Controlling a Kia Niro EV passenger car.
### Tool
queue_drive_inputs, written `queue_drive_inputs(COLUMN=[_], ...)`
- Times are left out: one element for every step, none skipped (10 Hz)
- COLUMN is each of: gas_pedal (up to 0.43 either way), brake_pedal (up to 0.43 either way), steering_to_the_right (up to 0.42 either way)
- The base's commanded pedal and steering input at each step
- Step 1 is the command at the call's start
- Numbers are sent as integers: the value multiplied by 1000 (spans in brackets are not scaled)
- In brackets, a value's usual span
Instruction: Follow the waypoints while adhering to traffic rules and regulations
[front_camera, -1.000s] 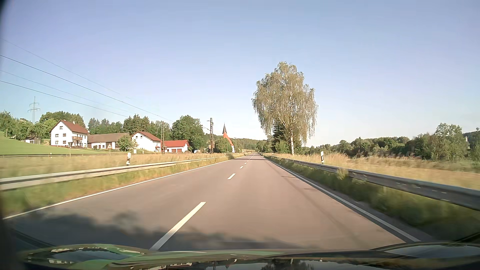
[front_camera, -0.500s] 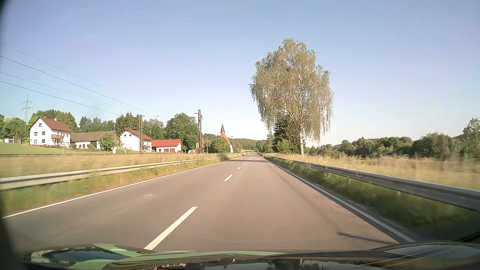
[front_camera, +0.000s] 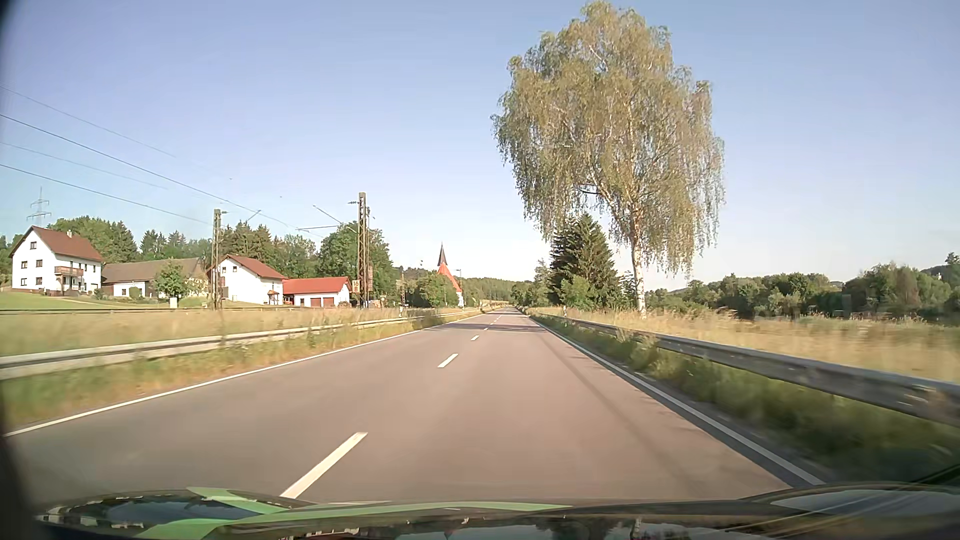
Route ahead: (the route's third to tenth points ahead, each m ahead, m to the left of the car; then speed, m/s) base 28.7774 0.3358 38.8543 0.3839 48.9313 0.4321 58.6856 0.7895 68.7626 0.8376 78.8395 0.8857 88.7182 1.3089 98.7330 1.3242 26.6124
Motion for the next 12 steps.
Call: queue_drive_inputs(gas_pedal=[358, 350, 331, 280, 268, 268, 268, 268, 268, 268, 268, 280], brake_pedal=[0, 0, 0, 0, 0, 0, 0, 0, 0, 0, 0, 0], steering_to_the_right=[-4, -4, -4, -4, -4, -4, -4, -4, -4, -4, -4, -4])
